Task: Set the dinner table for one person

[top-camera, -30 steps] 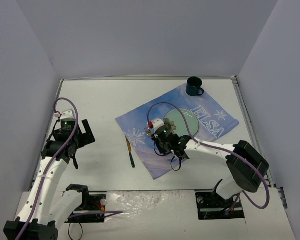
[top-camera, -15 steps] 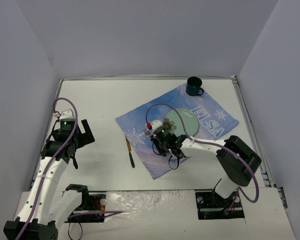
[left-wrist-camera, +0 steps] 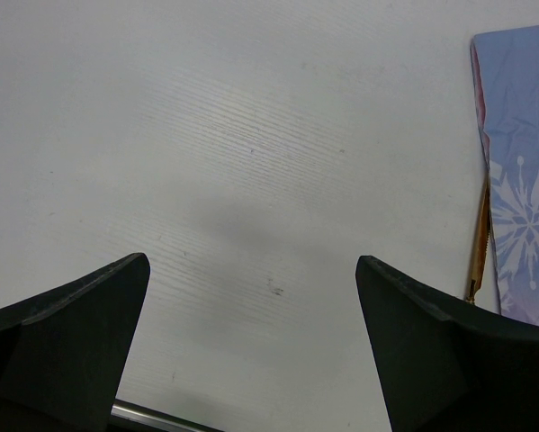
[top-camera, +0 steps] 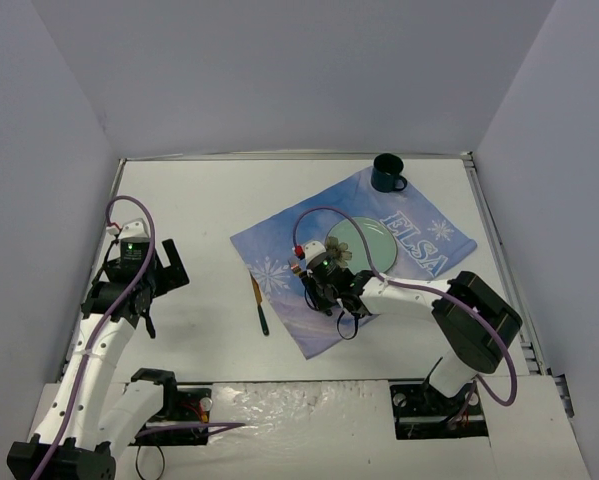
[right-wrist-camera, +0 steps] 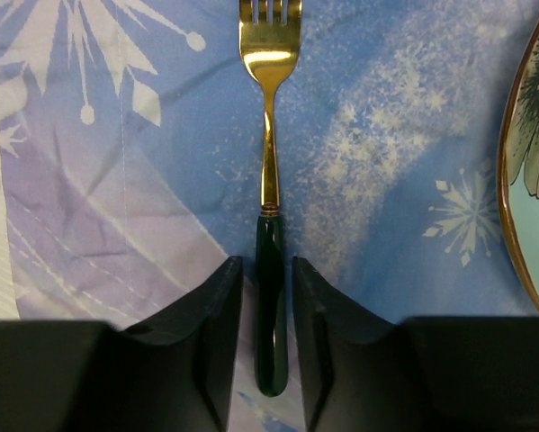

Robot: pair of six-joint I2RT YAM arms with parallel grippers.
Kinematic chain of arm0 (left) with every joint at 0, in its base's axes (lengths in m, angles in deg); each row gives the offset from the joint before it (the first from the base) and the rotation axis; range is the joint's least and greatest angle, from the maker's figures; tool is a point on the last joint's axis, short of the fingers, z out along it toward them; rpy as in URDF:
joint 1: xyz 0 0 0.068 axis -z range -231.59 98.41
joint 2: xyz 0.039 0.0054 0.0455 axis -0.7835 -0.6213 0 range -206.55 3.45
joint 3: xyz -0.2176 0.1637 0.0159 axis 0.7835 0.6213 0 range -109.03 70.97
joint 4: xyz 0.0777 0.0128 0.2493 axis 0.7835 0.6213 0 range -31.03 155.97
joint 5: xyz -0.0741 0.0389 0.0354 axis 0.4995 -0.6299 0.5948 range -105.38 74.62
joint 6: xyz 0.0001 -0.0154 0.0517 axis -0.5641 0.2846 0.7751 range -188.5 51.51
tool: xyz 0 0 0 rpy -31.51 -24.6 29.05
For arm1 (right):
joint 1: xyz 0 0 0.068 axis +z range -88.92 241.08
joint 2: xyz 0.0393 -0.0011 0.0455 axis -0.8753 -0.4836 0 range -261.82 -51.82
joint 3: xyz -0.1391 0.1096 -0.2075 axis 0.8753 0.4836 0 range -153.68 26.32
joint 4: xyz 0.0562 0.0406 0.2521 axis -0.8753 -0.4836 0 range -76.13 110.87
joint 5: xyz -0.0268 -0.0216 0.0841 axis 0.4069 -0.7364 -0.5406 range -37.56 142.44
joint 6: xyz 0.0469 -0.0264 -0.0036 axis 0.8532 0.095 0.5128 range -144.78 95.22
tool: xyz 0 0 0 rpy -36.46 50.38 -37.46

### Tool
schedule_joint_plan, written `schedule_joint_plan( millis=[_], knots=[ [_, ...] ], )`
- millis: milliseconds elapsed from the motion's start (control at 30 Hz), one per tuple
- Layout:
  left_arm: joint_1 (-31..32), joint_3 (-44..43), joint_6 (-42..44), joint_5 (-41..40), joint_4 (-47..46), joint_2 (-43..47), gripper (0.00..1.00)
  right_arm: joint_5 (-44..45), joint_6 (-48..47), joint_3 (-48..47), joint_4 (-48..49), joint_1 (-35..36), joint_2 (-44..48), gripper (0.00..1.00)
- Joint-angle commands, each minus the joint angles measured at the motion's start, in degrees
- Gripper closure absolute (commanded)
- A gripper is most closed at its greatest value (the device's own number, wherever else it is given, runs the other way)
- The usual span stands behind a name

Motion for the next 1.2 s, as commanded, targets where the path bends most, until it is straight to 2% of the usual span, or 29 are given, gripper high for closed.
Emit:
schedule_joint_plan(
  millis=[0, 167, 367, 633, 1167],
  knots=[
    [-0.29, -0.75, 0.66, -0.16, -2.52, 0.62, 0.03, 3.80, 1.12, -4.33, -2.67, 0.60, 3.68, 0.53],
    [-0.29, -0.84, 0.66, 0.07, -2.47, 0.76, 0.03, 9.40, 4.23, -10.58, -7.07, 5.39, 5.82, 0.39],
    [-0.22, -1.80, 1.29, -0.60, -1.28, 0.42, 0.03, 10.90, 12.10, -19.65, -8.09, 13.48, -1.95, 0.36],
    [-0.20, -2.30, 2.99, -0.32, -1.29, 0.18, 0.03, 11.33, 17.81, -27.17, -8.13, 17.44, -14.43, 0.41],
    [-0.31, -1.98, 2.94, -0.33, -2.55, -1.32, 0.03, 14.22, 20.37, -28.52, -8.20, 19.33, -21.58, 0.53]
  ],
)
